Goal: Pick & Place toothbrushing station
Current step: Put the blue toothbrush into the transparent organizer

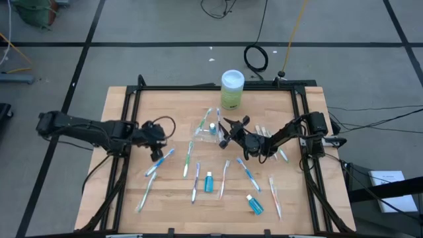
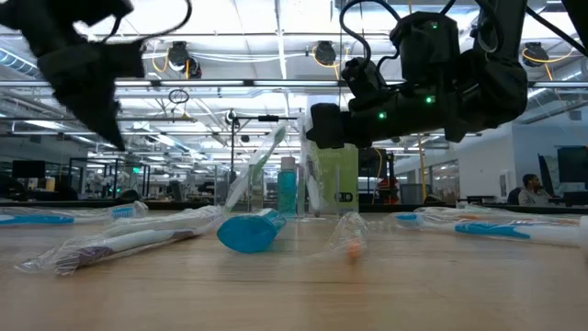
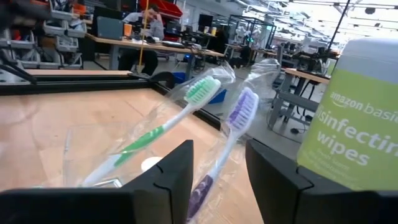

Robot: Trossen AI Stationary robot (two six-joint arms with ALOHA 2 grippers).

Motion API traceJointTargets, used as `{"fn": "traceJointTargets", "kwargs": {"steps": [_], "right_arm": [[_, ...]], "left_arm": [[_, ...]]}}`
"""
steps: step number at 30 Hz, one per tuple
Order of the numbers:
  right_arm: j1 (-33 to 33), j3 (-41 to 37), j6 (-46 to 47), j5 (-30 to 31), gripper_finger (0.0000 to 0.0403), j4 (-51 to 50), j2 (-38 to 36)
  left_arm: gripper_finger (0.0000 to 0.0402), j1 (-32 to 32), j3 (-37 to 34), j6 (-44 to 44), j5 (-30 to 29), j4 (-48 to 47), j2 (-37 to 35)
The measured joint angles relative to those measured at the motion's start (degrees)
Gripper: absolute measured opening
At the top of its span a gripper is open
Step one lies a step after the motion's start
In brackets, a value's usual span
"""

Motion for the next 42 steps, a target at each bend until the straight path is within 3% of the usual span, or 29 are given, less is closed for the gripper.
{"fn": "traceJointTargets", "kwargs": {"steps": [5, 8, 13, 20, 32, 36, 42], "right_arm": [[0.00, 0.00, 0.00, -0.04, 0.0139, 0.00, 0.00], [0.00, 0.00, 0.00, -0.04, 0.0136, 0.00, 0.00], [-0.13, 0.00, 0.00, -0.07, 0.0135, 0.05, 0.00], [-0.13, 0.00, -0.02, -0.09, 0.0134, 0.17, 0.00], [-0.19, 0.00, -1.11, -0.11, 0.0130, 0.20, 0.00], [-0.26, 0.00, -1.11, -0.11, 0.0130, 0.20, 0.00], [-0.26, 0.00, -1.10, -0.11, 0.0130, 0.20, 0.00]], "left_arm": [[0.0129, -2.39, -6.69, -8.71, 0.11, 2.95, 0.00], [0.0129, -3.12, -10.33, -13.16, 0.11, 9.59, 0.00], [0.0129, -4.38, -15.10, -14.22, 0.32, 19.80, 0.00], [0.0129, -6.89, -16.66, -15.13, 0.36, 20.54, 1.34], [0.0128, -9.18, -16.36, -18.86, -2.72, 27.22, 12.33], [0.0100, -9.92, -16.21, -18.52, -3.22, 28.19, 13.62], [0.0014, -10.43, -16.08, -19.82, -3.34, 29.61, 13.17]]}}
